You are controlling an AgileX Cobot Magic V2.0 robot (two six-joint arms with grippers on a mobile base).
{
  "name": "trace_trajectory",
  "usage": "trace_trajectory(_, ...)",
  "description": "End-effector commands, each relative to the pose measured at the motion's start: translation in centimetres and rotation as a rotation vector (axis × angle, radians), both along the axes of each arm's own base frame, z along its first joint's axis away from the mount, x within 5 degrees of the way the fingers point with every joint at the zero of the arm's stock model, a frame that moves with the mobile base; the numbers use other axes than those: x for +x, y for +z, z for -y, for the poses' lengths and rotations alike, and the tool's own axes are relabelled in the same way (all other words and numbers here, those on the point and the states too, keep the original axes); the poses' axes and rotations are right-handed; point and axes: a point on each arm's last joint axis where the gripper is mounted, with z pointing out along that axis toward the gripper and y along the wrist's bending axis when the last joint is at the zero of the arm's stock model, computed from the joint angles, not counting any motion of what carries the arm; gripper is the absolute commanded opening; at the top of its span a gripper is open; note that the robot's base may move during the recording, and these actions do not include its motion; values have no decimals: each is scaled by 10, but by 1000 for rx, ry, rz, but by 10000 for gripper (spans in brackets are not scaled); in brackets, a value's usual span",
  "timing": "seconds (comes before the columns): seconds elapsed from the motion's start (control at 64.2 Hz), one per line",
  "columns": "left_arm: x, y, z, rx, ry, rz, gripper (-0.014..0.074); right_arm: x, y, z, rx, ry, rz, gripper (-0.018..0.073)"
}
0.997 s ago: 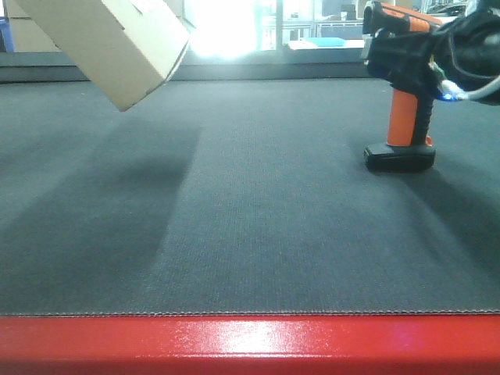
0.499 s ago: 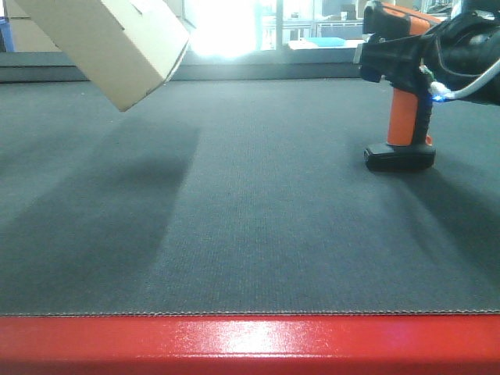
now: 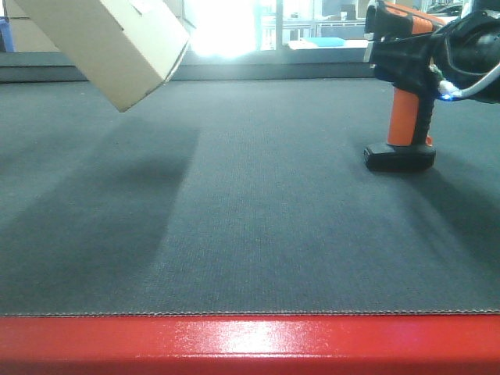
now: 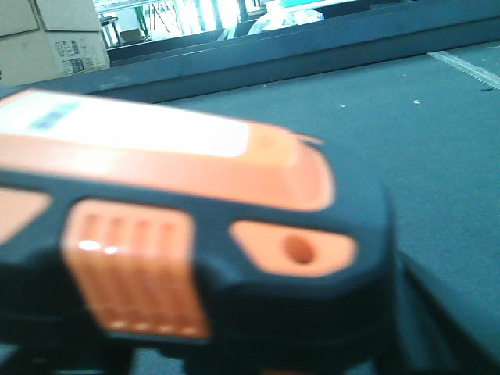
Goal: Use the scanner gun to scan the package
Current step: 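Reach the right gripper to the orange scanner gun and grasp its head, then lift the scanner gun with the right gripper toward the held box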
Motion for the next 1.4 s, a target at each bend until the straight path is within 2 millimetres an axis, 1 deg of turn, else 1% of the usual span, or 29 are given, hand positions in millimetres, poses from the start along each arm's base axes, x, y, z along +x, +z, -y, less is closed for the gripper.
trace_trajectory(0.0, -1, 6, 0, -17, 2, 21, -111, 2, 3, 2, -5, -14, 22, 229)
trace_trajectory(0.109, -1, 6, 0, -17, 2, 21, -111, 2, 2, 2, -2, -9, 6, -19)
trace_trajectory(0.125, -1, 6, 0, -17, 2, 21, -111, 2, 1, 2, -2, -8, 4, -74)
trace_trajectory(0.14, -1, 6, 0, -17, 2, 21, -111, 2, 1, 2, -1, -7, 2, -111)
trace_trajectory(0.171, -1, 6, 0, -17, 2, 21, -111, 2, 1, 2, -1, -7, 2, -171)
trace_trajectory(0.234, -1, 6, 0, -17, 2, 21, -111, 2, 1, 2, -2, -8, 4, -153)
trace_trajectory(0.312, -1, 6, 0, -17, 2, 21, -111, 1, 6, 2, -5, -7, 15, -154)
trace_trajectory(0.421, -1, 6, 0, -17, 2, 21, -111, -3, 21, 3, -51, 0, 48, -154)
trace_trajectory(0.561, -1, 6, 0, -13, 3, 21, -111, -12, 52, 3, -134, 29, 82, -154)
trace_trajectory(0.608, -1, 5, 0, -8, 3, 21, -111, -13, 60, 2, -159, 53, 68, -154)
trace_trajectory(0.67, -1, 5, -1, -2, 4, 21, -111, -14, 76, -1, -221, 98, 51, -154)
trace_trajectory(0.795, -1, 4, -3, 24, 8, 21, -111, -12, 102, -8, -296, 177, 29, -154)
trace_trajectory(0.888, -1, 4, -3, 35, 10, 21, -111, -11, 121, -11, -365, 213, 43, -154)
trace_trajectory(1.044, -1, 3, -4, 43, 11, 21, -111, -5, 143, -17, -489, 269, 51, -154)
trace_trajectory(1.185, -1, 3, -4, 43, 11, 21, -111, -3, 156, -18, -558, 275, 78, -154)
trace_trajectory(1.387, -1, 3, -4, 43, 11, 21, -111, -3, 158, -18, -564, 272, 85, -154)
